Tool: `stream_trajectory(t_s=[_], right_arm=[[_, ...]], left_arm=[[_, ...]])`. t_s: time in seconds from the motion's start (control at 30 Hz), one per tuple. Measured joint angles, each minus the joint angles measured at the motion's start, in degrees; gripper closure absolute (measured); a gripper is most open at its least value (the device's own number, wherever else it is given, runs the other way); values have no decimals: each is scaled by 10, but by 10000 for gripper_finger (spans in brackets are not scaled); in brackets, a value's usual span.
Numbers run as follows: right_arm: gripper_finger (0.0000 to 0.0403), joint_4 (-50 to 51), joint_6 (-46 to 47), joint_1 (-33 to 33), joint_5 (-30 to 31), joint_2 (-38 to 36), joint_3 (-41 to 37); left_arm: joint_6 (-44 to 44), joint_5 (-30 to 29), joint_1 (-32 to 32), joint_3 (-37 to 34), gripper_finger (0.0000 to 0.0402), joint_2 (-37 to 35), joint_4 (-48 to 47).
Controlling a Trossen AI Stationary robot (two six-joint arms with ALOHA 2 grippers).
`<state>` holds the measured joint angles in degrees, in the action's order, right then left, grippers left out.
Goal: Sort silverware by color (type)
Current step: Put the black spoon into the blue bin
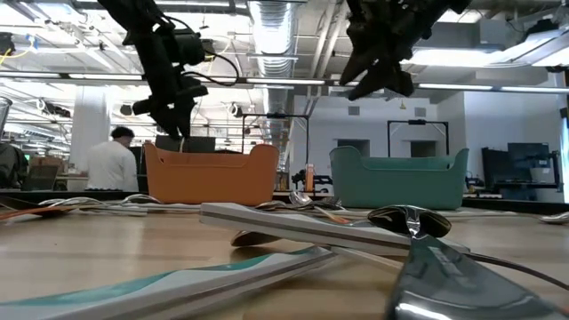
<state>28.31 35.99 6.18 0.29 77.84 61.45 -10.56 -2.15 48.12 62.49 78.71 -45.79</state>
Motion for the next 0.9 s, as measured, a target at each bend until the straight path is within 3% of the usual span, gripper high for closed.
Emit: stream_trajectory(t_s=[0.2, 0.33, 0.5, 0.7, 0.9], right_arm=[[224, 144, 74, -36, 46, 3, 0], [228, 236, 117, -69, 73, 3, 0], [236, 310, 175, -134, 52, 3, 0], [242, 317, 308, -242, 27, 3, -30], [242, 291, 526, -355, -52, 3, -50]], left_arm=[[8, 114, -20, 0, 239, -50, 23], [6, 144, -77, 0, 245, -96, 71], [2, 124, -169, 0, 246, -119, 107], [-30, 76, -255, 0, 246, -111, 104], [-52, 22, -310, 0, 246, -113, 104]])
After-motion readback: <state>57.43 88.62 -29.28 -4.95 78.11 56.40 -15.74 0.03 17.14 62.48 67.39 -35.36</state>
